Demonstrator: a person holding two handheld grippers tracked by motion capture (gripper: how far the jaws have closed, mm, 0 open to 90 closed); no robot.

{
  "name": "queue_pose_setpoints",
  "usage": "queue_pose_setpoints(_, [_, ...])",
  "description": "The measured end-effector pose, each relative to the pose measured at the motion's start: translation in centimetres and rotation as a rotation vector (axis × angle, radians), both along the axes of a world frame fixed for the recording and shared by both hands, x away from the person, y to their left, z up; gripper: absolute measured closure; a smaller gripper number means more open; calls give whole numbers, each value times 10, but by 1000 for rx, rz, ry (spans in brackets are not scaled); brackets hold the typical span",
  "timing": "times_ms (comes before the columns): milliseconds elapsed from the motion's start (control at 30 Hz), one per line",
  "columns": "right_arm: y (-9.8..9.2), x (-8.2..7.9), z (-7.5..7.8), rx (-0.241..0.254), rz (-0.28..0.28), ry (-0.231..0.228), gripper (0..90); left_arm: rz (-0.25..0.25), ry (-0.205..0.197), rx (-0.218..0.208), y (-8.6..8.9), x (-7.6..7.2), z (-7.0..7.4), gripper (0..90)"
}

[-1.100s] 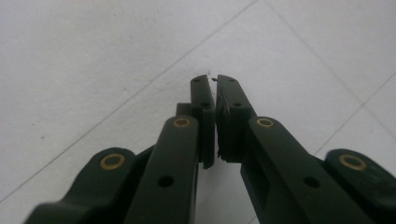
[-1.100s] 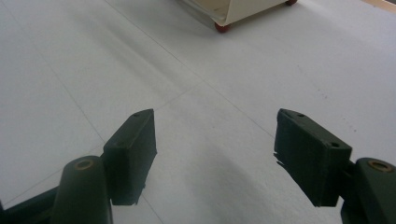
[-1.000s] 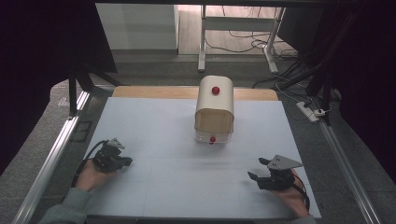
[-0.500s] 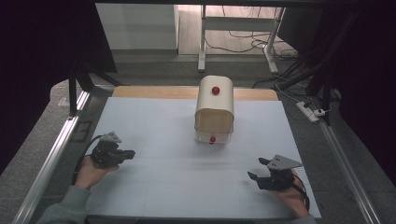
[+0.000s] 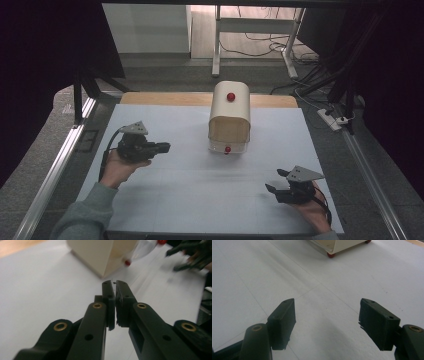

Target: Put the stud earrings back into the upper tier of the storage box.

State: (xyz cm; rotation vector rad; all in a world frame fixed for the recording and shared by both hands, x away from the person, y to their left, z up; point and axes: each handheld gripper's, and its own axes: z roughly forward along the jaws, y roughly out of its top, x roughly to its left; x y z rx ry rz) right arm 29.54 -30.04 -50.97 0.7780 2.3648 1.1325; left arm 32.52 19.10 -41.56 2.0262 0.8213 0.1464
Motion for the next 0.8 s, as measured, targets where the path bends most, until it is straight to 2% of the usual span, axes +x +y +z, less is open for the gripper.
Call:
queue_pose_setpoints(133, [0, 0, 0, 3, 2, 1, 295, -35, -22, -19, -23, 10, 13, 864])
queue_pose_setpoints(433, [-1, 0, 0, 6, 6, -5, 295, -101, -58, -11, -76, 32, 37, 864])
queue_pose_setpoints(567, [-1, 0, 1, 5, 5, -7, 295, -124, -60, 7, -98, 41, 40, 863])
queue_pose_setpoints(800, [-1, 0, 0, 10, 4, -3, 294, -154, -42, 21, -124, 51, 35, 858])
